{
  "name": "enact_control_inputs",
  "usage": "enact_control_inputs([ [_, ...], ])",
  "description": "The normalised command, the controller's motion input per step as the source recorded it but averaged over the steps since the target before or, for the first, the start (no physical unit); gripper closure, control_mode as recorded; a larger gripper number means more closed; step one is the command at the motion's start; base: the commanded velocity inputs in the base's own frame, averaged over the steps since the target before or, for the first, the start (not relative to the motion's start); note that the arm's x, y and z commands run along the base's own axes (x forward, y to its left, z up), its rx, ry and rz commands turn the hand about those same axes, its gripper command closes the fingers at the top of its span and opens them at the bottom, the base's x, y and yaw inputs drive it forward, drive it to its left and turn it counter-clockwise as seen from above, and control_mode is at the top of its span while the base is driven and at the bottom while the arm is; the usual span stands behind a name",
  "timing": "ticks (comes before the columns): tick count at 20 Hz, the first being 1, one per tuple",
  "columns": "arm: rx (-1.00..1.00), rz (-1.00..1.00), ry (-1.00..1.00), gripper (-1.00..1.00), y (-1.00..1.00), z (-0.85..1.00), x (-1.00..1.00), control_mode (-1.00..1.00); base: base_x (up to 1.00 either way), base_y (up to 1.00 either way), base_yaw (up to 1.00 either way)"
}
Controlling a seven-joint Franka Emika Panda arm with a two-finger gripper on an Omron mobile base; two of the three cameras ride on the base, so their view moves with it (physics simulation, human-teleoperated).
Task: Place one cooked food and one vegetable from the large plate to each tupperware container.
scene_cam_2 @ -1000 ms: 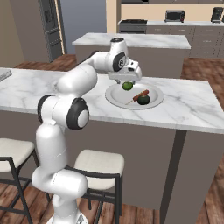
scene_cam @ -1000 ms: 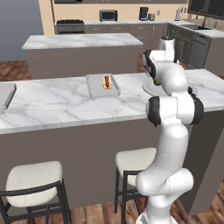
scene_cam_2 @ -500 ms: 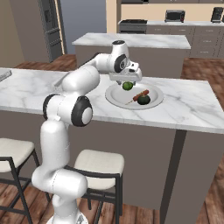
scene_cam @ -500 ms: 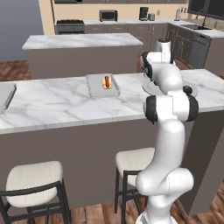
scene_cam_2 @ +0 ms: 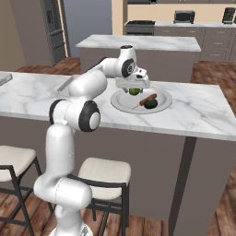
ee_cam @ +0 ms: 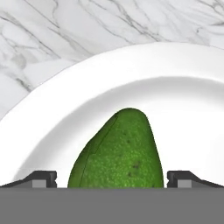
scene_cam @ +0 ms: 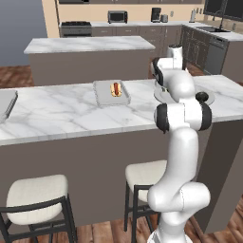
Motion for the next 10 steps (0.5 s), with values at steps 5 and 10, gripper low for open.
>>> enact_control_inputs([
  [5, 0.0, 0.0, 0.03, -1.0, 0.0, -0.21, -0.1, -1.0, 0.0, 0.0, 0.0],
  [10, 0.0, 0.0, 0.0, 1.0, 0.0, -0.05, 0.0, -1.0, 0.0, 0.0, 0.0],
])
